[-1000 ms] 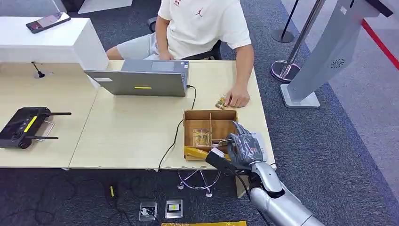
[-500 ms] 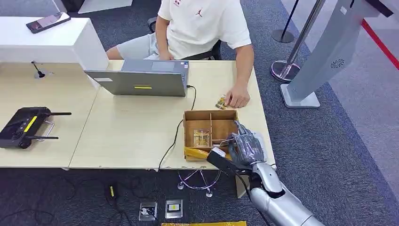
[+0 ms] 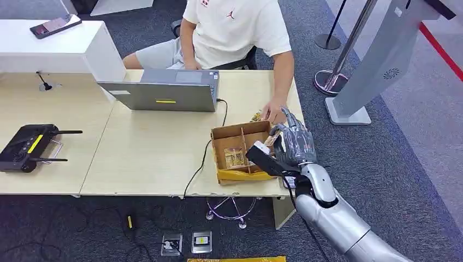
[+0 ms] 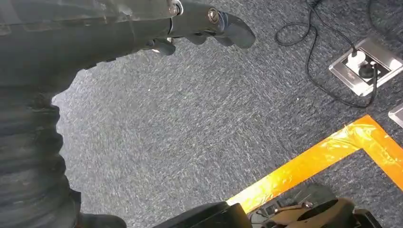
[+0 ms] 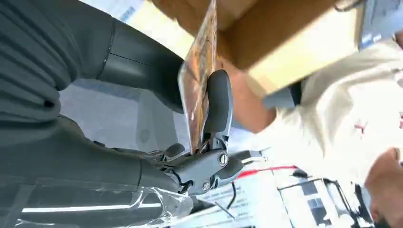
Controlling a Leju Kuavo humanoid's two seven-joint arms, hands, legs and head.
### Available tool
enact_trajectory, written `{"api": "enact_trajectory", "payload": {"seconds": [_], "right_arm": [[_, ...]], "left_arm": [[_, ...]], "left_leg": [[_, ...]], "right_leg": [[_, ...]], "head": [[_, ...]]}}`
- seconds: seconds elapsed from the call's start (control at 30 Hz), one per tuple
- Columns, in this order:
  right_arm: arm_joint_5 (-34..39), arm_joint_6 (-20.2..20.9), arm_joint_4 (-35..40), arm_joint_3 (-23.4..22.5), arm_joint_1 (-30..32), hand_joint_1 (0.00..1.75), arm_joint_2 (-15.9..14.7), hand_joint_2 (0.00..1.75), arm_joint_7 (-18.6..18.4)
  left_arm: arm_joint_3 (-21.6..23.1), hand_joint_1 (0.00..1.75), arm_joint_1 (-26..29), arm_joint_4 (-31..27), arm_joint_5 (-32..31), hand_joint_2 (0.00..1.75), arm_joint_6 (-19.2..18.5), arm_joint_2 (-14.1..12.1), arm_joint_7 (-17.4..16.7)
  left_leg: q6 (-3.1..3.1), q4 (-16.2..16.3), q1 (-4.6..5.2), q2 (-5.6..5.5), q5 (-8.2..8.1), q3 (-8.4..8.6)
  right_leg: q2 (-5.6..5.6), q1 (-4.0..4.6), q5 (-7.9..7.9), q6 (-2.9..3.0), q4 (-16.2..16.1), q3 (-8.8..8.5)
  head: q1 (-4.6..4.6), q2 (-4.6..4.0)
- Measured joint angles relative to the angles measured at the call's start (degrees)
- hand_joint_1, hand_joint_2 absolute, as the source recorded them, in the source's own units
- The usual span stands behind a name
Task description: Pass the card to the sensor for recognition and then transmit it.
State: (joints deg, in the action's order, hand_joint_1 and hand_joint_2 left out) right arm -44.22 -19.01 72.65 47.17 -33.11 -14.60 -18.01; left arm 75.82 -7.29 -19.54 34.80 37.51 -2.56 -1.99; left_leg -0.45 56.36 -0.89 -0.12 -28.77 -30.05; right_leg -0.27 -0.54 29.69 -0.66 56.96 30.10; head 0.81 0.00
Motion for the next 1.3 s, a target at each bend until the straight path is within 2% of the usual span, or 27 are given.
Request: {"api": "enact_trajectory", "payload": {"seconds": [0.2,0.33,0.53,0.73,1.07,1.13,1.17,1.2,1.3], "right_arm": [[0.07,1.66,2.42,-0.39,-4.68,1.75,-0.55,1.75,-0.85],[0.48,2.3,3.04,-0.39,-5.67,1.75,-0.59,1.75,-1.33],[2.36,5.96,1.23,0.5,-9.93,1.75,-0.29,1.75,-1.75],[4.61,8.63,-8.56,2.85,-15.95,1.75,3.15,1.75,0.81],[1.7,6.88,-26.93,7.45,-23.3,1.75,9.88,1.75,-0.83],[1.53,6.73,-28.77,8.18,-23.79,1.57,10.32,1.75,-1.27],[1.33,6.51,-29.8,8.37,-24.01,0.05,10.58,1.75,-1.51],[1.05,6.23,-30.71,8.68,-24.2,0.0,10.69,1.75,-1.85],[0.7,5.6,-32.83,9.68,-24.32,0.0,10.93,1.75,-2.91]], "left_arm": [[0.0,0.0,-0.02,0.0,-0.18,1.75,0.02,0.0,0.0],[0.0,0.0,-0.02,0.0,-0.35,1.75,-0.07,0.0,0.0],[0.0,0.0,-0.58,0.02,-1.79,1.75,-0.87,-0.04,-0.52],[0.0,0.0,-1.26,0.02,-3.5,1.75,-0.98,-0.04,-1.55],[0.02,0.0,-1.44,0.0,-5.35,1.75,-1.03,-0.04,-2.82],[0.02,0.0,-1.44,0.0,-5.64,1.75,-1.03,-0.04,-2.84],[0.02,0.0,-1.44,0.0,-5.71,1.75,-1.03,-0.04,-2.84],[0.0,0.0,-1.43,0.0,-5.75,1.75,-1.03,-0.04,-2.86],[0.0,0.0,-1.43,0.0,-5.79,1.75,-1.03,-0.04,-3.02]], "left_leg": [[0.0,0.0,0.0,0.0,0.0,0.0],[0.0,0.0,0.0,-0.01,0.0,-0.02],[0.0,0.0,0.0,-0.02,0.0,-0.05],[0.0,0.0,0.0,-0.03,0.01,-0.07],[0.03,0.0,0.0,-0.16,0.04,-0.11],[0.03,0.0,0.01,-0.16,0.04,-0.11],[0.03,0.01,0.01,-0.16,0.04,-0.11],[0.03,0.02,0.01,-0.16,0.04,-0.11],[0.03,0.04,0.01,-0.15,0.03,-0.1]], "right_leg": [[-0.01,0.0,0.0,0.0,0.0,0.01],[-0.01,0.0,0.0,0.0,0.0,0.0],[-0.03,0.0,0.0,0.0,0.01,-0.01],[-0.03,0.0,0.0,0.0,0.05,0.02],[-0.21,0.01,0.01,0.01,0.04,0.01],[-0.2,0.0,0.0,0.01,0.04,0.01],[-0.19,0.0,0.0,0.01,0.04,0.01],[-0.18,-0.01,0.0,0.01,0.03,0.01],[-0.16,-0.01,0.0,0.0,0.03,0.01]], "head": [[0.0,0.0],[0.0,0.0],[0.0,0.0],[-0.02,0.0],[0.0,0.0],[0.0,0.0],[0.02,0.0],[0.0,0.0],[0.0,0.0]]}}
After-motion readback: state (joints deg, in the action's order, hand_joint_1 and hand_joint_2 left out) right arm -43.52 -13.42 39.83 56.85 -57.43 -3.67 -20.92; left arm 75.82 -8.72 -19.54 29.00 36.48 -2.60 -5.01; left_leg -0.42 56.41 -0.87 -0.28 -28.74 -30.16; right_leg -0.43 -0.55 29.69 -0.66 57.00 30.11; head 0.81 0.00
